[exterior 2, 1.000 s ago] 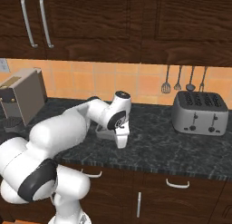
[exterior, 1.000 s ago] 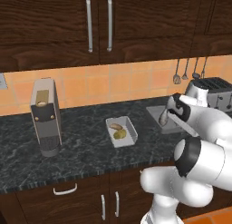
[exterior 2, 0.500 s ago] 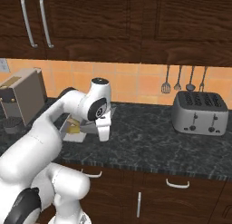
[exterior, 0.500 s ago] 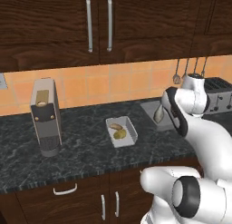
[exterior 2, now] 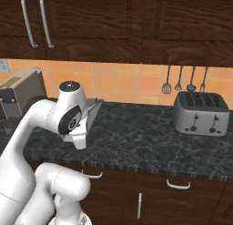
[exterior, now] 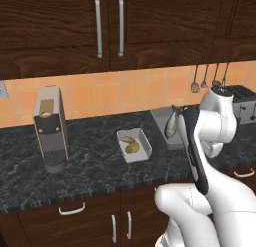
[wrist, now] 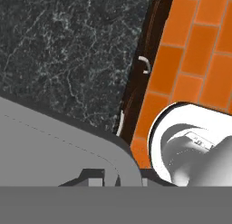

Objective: Take the meat container that has the fish and place it on the second highest rack of the freezer. Then take the vegetable container that has the potato and sweet potato and place it on the highest rack of the freezer.

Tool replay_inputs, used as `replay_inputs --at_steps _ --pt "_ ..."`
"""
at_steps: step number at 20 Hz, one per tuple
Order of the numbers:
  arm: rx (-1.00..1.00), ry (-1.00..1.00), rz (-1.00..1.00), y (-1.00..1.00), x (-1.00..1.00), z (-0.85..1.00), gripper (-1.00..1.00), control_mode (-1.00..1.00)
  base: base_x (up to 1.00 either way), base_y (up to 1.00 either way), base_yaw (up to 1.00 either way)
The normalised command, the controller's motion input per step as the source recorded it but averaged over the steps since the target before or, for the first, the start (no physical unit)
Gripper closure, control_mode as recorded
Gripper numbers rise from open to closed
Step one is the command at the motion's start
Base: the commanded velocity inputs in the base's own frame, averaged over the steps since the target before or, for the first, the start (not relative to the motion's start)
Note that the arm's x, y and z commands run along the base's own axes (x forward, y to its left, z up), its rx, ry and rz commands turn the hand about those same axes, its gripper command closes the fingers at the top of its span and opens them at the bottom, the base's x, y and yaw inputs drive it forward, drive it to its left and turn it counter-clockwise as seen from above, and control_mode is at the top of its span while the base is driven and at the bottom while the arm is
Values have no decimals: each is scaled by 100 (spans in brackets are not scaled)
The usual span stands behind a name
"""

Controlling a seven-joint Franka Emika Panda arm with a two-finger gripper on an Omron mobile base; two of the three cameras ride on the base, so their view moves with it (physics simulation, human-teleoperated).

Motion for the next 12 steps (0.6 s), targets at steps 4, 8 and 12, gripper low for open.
replay_inputs --at_steps 4,8,12 --pt "0 -13 0 -9 -76 3 100 -100 0 0 0" --pt "2 -8 0 0 -82 30 100 -100 0 0 0" --pt "3 -12 -1 0 -75 30 100 -100 0 0 0"
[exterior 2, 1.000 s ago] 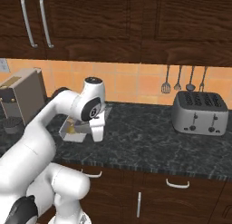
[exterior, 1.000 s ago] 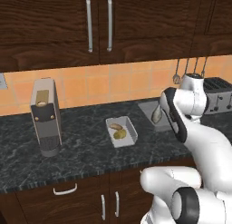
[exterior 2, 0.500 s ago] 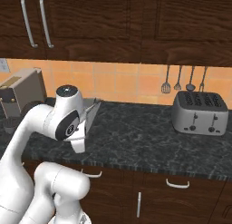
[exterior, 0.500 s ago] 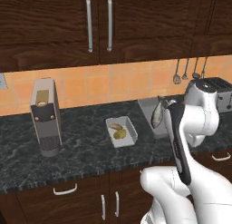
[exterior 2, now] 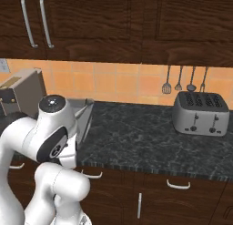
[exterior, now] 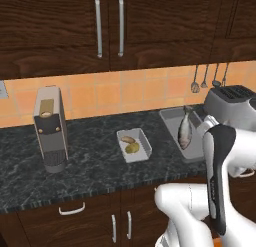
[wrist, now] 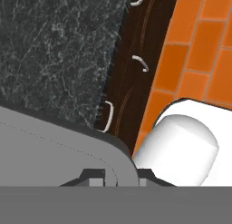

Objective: Take the meat container that has the fish and place it on the second highest rack of the freezer. Then take the vegetable container that has the potato and sweet potato and place it on the highest rack of the freezer.

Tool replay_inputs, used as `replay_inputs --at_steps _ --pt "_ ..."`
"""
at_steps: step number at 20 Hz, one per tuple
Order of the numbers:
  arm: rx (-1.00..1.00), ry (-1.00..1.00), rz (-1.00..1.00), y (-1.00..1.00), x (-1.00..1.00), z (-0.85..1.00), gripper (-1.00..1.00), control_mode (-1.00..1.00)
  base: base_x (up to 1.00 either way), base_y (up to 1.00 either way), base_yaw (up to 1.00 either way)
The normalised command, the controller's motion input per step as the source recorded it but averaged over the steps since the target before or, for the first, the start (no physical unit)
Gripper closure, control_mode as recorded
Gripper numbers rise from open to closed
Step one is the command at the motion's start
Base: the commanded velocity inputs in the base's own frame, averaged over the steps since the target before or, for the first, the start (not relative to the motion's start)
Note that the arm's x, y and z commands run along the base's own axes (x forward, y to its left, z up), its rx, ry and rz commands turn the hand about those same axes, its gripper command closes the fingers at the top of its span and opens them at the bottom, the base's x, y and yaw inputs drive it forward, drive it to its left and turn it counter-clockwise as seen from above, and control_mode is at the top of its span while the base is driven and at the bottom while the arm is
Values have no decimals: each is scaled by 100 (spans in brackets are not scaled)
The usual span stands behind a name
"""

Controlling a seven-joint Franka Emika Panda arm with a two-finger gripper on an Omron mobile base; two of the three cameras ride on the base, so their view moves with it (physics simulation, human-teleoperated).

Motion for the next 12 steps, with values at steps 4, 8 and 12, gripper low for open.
replay_inputs --at_steps 4,8,12 --pt "0 -6 -2 0 -41 15 100 -100 0 0 0" --pt "0 -2 0 1 -4 0 100 -100 0 0 0" --pt "0 0 0 0 0 0 100 -100 0 0 0"
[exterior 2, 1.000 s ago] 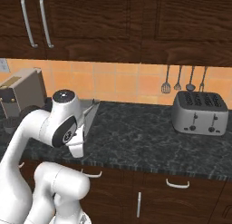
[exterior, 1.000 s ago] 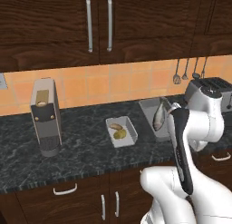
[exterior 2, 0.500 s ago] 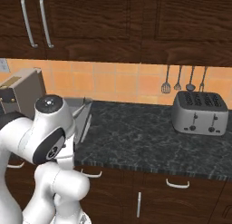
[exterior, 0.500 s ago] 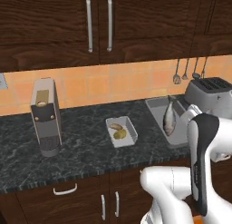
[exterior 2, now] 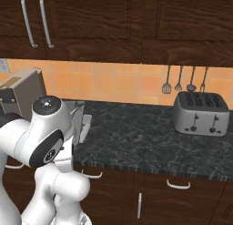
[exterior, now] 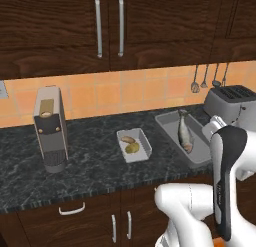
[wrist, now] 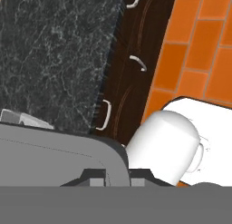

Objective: Take the meat container that has the fish and place it on the second highest rack of the freezer. Then take the vegetable container that has the potato and sweet potato and place it on the highest rack of the freezer.

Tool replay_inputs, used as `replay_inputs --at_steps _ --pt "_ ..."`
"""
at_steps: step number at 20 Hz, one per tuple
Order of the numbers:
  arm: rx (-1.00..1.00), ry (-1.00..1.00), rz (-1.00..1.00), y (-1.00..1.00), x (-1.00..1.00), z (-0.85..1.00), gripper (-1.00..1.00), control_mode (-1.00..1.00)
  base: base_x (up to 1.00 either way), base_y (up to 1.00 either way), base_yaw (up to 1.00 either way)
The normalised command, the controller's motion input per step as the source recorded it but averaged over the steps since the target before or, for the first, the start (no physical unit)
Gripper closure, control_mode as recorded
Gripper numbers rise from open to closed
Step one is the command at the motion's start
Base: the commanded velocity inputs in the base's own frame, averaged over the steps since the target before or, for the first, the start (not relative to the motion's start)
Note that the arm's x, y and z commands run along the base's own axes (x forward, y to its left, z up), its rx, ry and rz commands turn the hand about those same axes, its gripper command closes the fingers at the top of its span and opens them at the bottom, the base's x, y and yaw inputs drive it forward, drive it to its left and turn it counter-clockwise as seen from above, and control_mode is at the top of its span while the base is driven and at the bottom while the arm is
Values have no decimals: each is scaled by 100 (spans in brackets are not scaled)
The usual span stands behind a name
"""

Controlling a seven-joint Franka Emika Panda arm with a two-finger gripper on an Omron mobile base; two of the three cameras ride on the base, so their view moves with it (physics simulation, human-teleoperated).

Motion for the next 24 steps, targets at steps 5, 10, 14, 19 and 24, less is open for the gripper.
replay_inputs --at_steps 5,10,14,19,24 --pt "1 0 -4 -1 -9 -1 100 100 -17 0 -21" --pt "0 0 0 0 0 0 100 100 -37 0 -74" --pt "0 0 0 0 0 0 100 100 0 0 -89" --pt "0 0 0 0 0 0 100 100 0 0 -99" --pt "0 0 0 0 0 0 100 100 0 -26 -95"
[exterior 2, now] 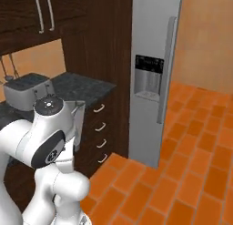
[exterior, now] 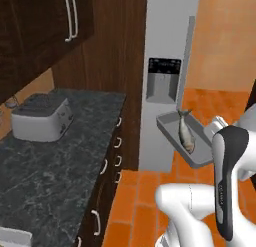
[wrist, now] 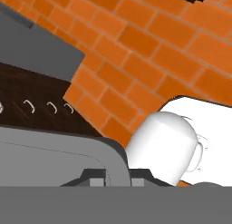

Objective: Take the meat container that has the fish and place it on the second highest rack of the freezer. Then take the vegetable container that has the potato and sweet potato and place it on the highest rack of the freezer.

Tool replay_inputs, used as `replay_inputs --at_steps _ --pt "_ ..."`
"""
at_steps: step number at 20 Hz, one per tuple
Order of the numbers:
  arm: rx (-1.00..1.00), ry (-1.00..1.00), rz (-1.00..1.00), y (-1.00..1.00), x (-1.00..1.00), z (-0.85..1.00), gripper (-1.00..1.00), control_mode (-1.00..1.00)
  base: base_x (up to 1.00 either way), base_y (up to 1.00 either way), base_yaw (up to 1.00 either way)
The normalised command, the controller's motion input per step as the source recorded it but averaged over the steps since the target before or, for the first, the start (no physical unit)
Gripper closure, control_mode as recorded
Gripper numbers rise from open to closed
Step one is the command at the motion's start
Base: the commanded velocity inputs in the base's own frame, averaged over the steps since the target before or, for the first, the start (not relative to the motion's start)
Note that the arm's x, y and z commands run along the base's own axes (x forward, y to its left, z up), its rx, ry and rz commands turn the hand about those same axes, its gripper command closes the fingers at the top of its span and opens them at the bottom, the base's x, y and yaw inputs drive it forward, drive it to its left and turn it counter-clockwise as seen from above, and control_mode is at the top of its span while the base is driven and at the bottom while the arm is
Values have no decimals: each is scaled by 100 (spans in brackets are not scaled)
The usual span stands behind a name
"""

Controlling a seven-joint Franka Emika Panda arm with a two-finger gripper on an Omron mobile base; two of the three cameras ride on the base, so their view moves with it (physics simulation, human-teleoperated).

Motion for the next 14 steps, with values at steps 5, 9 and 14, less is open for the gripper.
replay_inputs --at_steps 5,9,14 --pt "0 0 0 0 0 0 100 100 52 -84 -61" --pt "0 0 0 0 0 0 100 100 94 -86 -40" --pt "0 0 0 0 0 0 100 100 100 -7 -34"
